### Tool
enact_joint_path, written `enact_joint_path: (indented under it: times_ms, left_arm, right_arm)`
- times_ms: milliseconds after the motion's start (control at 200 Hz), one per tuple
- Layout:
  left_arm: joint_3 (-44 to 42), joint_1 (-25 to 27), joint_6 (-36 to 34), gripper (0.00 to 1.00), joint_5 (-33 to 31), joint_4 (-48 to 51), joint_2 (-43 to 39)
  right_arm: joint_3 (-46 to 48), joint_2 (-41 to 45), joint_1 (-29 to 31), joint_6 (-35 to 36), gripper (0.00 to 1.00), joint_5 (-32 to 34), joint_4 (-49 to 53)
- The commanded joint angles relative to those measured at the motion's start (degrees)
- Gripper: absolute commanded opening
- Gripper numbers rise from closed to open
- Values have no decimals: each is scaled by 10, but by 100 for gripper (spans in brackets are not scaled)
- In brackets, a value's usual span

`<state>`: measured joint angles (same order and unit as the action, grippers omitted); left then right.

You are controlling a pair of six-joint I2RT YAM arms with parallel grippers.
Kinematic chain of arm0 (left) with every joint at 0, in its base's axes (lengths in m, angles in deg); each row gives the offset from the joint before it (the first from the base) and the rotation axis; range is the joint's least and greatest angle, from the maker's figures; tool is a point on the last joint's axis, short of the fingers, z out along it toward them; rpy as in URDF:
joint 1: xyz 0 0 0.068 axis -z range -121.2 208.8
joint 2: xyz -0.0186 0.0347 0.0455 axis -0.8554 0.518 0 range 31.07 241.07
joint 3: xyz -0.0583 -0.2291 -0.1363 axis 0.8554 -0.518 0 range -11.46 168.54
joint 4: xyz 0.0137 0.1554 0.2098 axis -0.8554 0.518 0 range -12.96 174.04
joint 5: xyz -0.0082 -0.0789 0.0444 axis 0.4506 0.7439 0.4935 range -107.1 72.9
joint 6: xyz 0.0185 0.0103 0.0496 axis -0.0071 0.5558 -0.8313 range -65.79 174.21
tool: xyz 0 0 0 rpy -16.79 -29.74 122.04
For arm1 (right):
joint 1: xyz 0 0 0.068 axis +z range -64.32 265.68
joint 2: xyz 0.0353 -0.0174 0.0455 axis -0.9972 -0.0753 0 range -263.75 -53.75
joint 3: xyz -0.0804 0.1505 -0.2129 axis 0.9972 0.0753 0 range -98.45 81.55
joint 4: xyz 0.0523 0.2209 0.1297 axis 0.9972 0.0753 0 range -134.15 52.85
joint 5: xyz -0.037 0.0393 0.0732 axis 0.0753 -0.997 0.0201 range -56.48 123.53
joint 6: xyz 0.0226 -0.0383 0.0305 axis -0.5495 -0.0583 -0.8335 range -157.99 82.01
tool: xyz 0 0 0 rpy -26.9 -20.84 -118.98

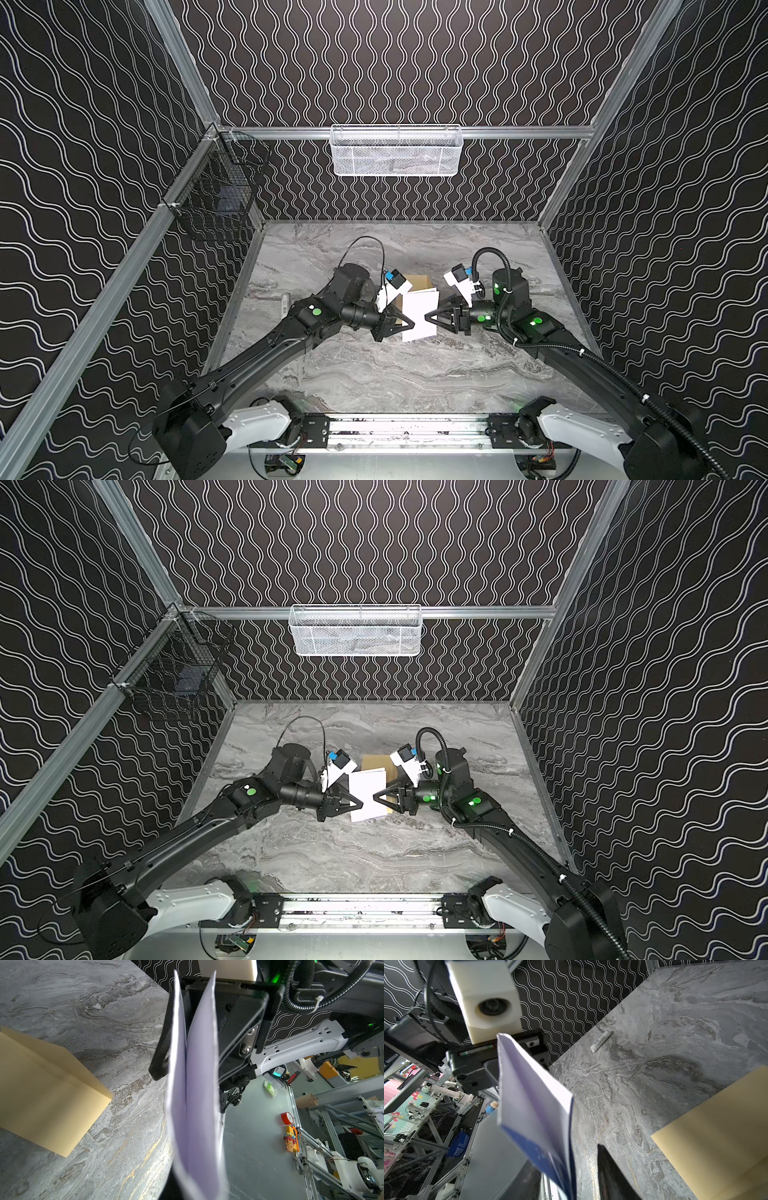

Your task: Place the letter into the envelope and seal it

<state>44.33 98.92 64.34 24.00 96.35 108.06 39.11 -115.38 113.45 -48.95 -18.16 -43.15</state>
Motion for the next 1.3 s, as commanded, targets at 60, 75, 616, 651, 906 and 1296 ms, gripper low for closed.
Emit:
enact_joint_path:
  times_ms: [60, 75, 616, 651, 906, 1296]
  left_arm:
    - [3, -3, -15, 0, 4, -20, 12]
    - [4, -3, -16, 0, 5, -20, 14]
    - [-10, -45, 24, 71, -57, -44, 5]
    - [-18, -52, 38, 75, -59, -57, -2]
    - [-47, -75, 81, 83, -57, -97, -26]
    - [-62, -95, 106, 85, -130, -92, -12]
  right_arm:
    - [-2, 3, 2, -3, 29, -19, -6]
    - [-2, 3, 1, -5, 27, -20, -6]
    - [-25, 19, 1, -35, 0, 70, 58]
    - [-27, 21, 1, -43, 0, 82, 57]
    - [-67, -3, -3, -56, 0, 140, 96]
    - [-196, -138, -24, -35, 0, 237, 241]
